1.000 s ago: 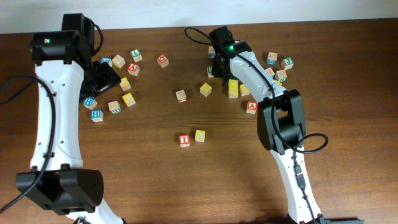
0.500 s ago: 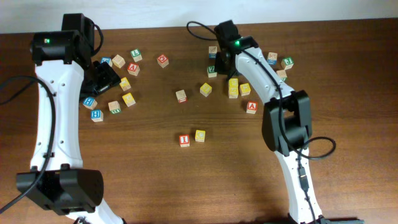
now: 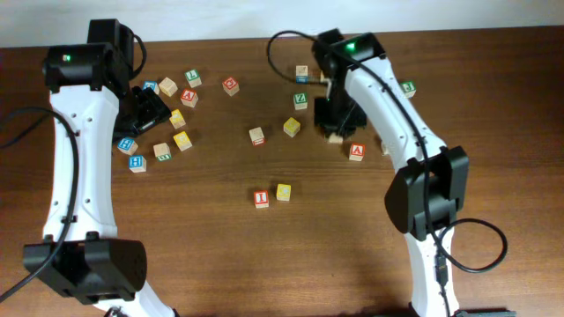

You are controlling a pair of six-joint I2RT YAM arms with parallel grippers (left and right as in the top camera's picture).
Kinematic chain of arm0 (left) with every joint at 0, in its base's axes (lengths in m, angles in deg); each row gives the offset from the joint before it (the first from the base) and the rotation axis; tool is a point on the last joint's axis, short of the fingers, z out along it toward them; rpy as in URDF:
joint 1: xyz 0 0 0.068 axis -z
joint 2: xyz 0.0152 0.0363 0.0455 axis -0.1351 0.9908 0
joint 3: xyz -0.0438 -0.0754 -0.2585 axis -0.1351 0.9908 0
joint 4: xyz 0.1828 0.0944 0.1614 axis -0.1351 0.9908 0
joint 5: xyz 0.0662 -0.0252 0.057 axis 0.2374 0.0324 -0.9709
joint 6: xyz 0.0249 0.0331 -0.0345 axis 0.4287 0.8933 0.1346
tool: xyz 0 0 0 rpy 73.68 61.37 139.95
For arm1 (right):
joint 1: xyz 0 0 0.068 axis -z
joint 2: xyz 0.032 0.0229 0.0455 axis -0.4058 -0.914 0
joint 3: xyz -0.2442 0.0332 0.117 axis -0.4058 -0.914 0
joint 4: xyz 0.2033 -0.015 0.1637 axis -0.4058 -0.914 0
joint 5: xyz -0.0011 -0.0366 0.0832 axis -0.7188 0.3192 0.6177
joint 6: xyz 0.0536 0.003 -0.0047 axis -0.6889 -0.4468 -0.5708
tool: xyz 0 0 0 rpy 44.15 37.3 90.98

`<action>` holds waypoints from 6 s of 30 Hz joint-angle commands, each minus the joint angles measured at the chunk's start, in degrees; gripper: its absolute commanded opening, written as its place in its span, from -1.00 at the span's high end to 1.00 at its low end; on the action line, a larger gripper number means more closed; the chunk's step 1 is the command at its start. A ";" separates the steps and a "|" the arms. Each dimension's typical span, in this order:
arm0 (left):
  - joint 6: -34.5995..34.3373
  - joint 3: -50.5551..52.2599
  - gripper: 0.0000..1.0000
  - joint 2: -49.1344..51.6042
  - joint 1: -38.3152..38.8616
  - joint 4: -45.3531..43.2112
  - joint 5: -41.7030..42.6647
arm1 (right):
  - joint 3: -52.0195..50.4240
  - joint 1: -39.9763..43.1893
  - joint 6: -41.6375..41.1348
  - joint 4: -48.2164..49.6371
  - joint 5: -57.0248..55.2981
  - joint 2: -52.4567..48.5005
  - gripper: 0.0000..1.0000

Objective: Spell out ICRA

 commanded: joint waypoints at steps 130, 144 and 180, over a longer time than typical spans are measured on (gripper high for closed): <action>0.44 0.07 -0.98 0.17 -0.20 0.07 -0.63 | -29.79 -4.59 0.42 11.72 7.17 4.37 0.60; 0.44 0.07 -0.98 0.17 -0.20 0.07 -0.63 | -29.79 -4.87 0.42 12.79 5.92 4.15 0.33; 0.44 0.07 -0.98 0.17 -0.20 -1.70 2.10 | -23.08 28.48 5.18 -1.92 -7.58 37.27 -0.54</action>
